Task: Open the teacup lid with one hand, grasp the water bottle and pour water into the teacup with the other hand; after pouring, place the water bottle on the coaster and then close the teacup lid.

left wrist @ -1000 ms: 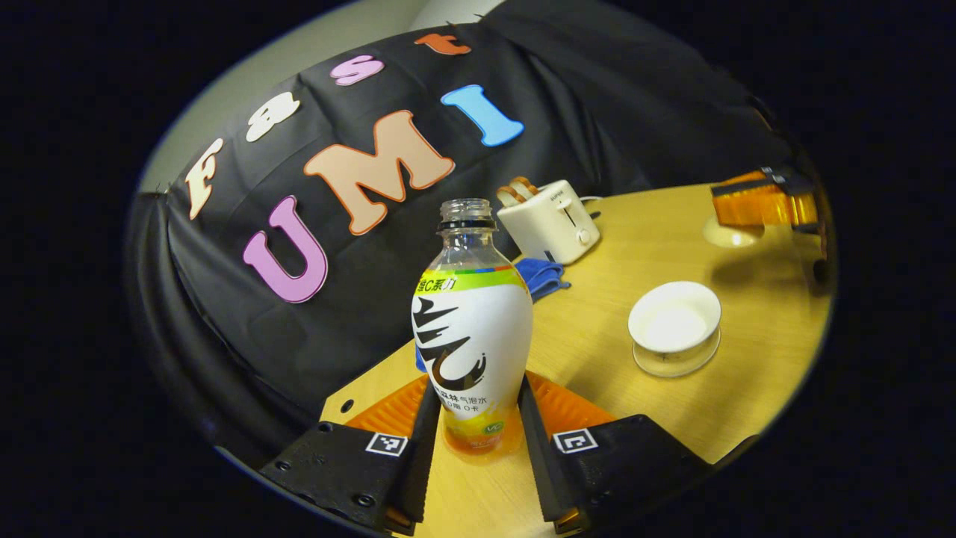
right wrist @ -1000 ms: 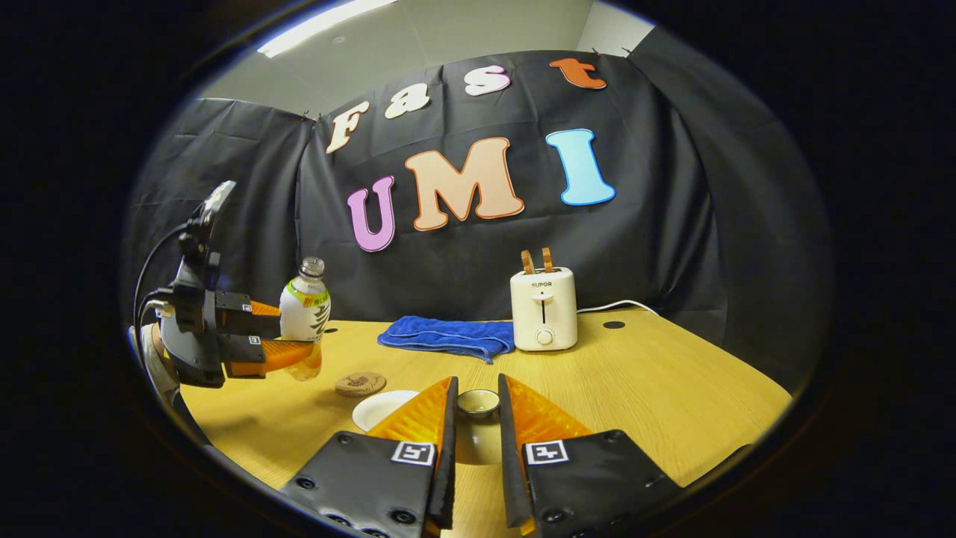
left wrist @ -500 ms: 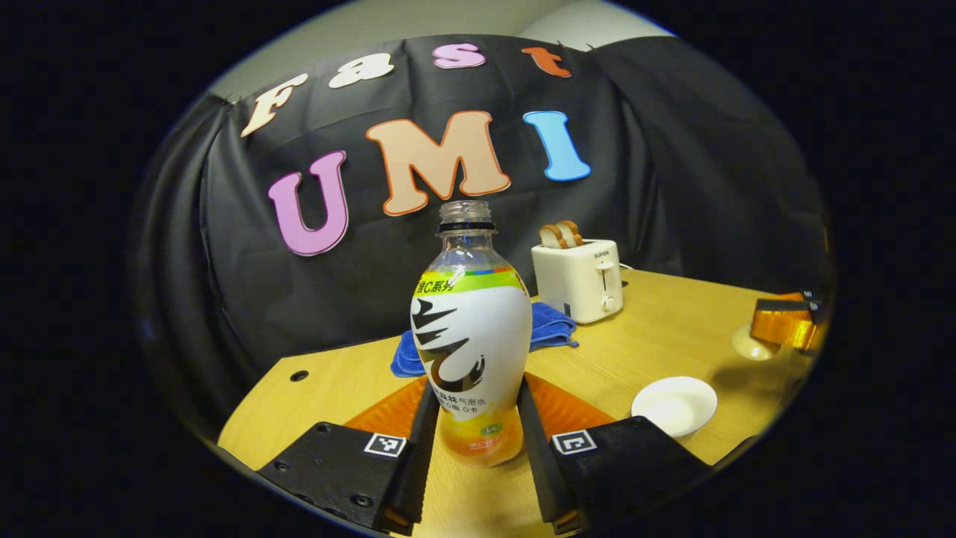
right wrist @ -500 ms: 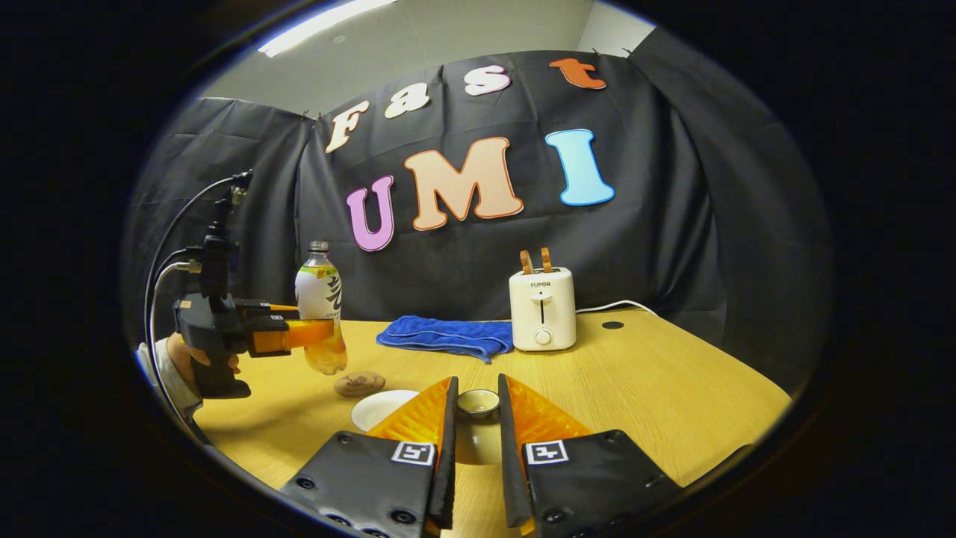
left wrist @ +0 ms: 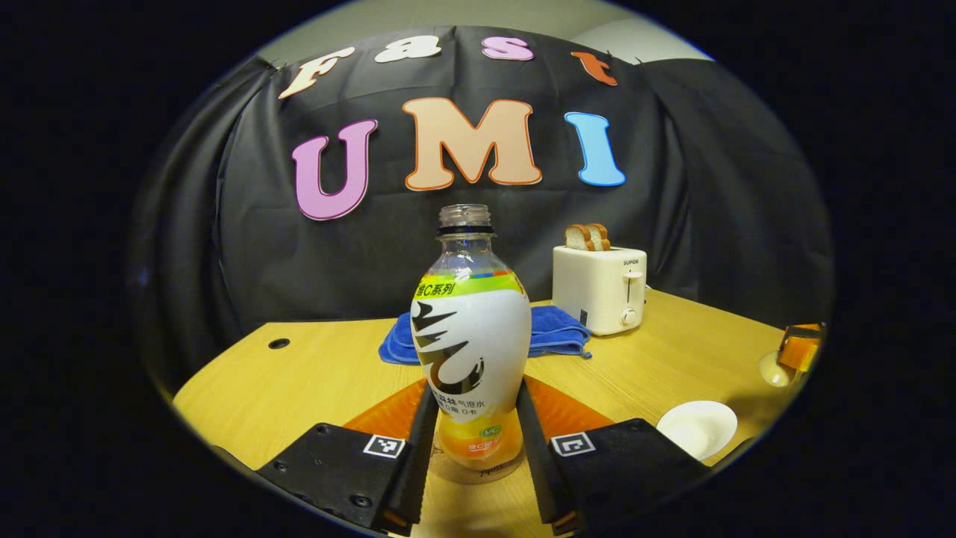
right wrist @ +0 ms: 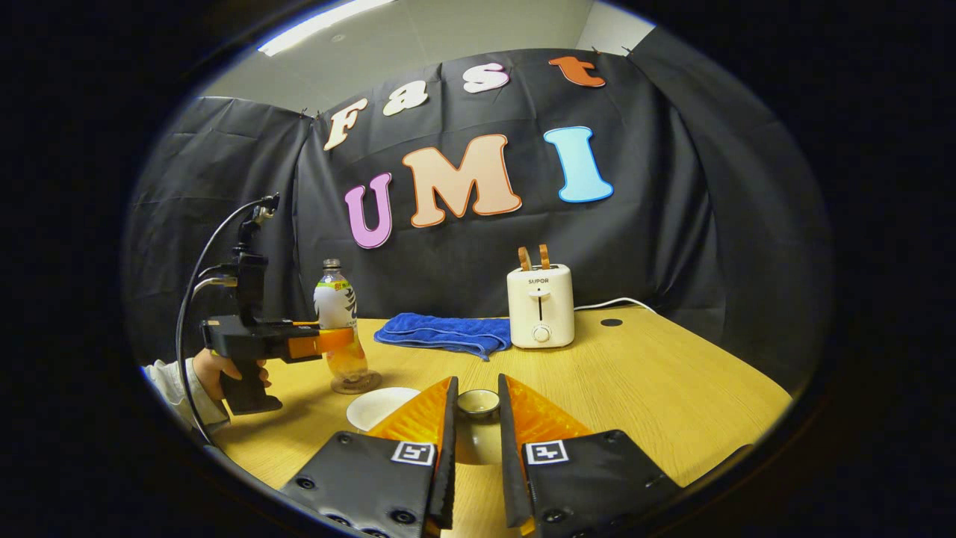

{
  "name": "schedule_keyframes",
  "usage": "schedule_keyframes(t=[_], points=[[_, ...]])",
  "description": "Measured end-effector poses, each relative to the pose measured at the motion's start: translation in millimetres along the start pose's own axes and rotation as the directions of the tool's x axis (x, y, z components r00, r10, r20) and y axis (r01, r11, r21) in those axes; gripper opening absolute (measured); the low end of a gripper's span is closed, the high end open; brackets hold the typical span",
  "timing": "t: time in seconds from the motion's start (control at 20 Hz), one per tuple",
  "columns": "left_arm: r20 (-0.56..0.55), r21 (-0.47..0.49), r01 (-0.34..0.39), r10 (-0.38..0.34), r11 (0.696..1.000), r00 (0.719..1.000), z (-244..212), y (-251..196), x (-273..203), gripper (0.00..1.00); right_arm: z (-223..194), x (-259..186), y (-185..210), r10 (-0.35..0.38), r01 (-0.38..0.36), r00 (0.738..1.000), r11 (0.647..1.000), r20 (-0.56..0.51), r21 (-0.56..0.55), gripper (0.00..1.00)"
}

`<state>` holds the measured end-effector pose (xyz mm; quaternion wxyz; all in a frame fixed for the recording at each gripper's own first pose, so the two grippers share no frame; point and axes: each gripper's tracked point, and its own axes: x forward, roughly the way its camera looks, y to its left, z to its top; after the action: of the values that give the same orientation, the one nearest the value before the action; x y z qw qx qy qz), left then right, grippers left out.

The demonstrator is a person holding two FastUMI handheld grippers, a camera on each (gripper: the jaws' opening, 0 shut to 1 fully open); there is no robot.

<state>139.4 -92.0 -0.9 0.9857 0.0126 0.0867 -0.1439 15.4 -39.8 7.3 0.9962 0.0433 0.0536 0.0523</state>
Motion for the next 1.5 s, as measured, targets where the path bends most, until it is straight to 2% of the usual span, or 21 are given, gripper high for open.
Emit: schedule_keyframes(t=[0.3,0.35,0.7,0.75,0.9,0.95,1.15,1.3,1.4,1.5], points=[[-0.002,-0.031,-0.025,0.025,0.999,1.0,-9,6,4,0.57,-7,4,-2,-0.007,0.007,1.0,1.0,-0.015,-0.004,0.32],[-0.004,-0.034,-0.027,0.026,0.999,1.0,-11,6,4,0.57,-9,5,-1,-0.005,0.005,1.0,1.0,-0.018,-0.003,0.3],[-0.012,-0.062,-0.026,0.026,0.998,1.0,-15,4,1,0.66,-12,5,12,0.016,-0.016,1.0,1.0,-0.025,-0.014,0.32],[-0.015,-0.068,-0.03,0.029,0.997,0.999,-17,5,1,0.69,-12,5,14,0.02,-0.02,1.0,1.0,-0.023,-0.019,0.32],[-0.024,-0.088,-0.044,0.042,0.995,0.999,-22,7,-3,0.85,-11,6,26,0.042,-0.042,0.999,0.999,-0.02,-0.024,0.29],[-0.024,-0.095,-0.051,0.048,0.994,0.999,-23,9,-5,0.86,-10,7,29,0.05,-0.05,0.999,0.998,-0.018,-0.024,0.31],[-0.017,-0.115,-0.065,0.064,0.991,0.998,-22,13,-23,0.89,-1,14,48,0.095,-0.095,0.995,0.995,0.005,-0.001,0.31],[0.035,-0.119,-0.089,0.094,0.989,0.995,-10,20,-45,0.89,4,22,60,0.122,-0.123,0.992,0.992,0.019,0.013,0.28],[0.073,-0.12,-0.106,0.115,0.987,0.991,-3,26,-61,0.92,6,28,65,0.132,-0.133,0.991,0.991,0.022,0.023,0.31],[0.086,-0.107,-0.124,0.133,0.986,0.987,1,32,-76,0.92,1,34,71,0.144,-0.144,0.99,0.989,0.005,0.035,0.29]])
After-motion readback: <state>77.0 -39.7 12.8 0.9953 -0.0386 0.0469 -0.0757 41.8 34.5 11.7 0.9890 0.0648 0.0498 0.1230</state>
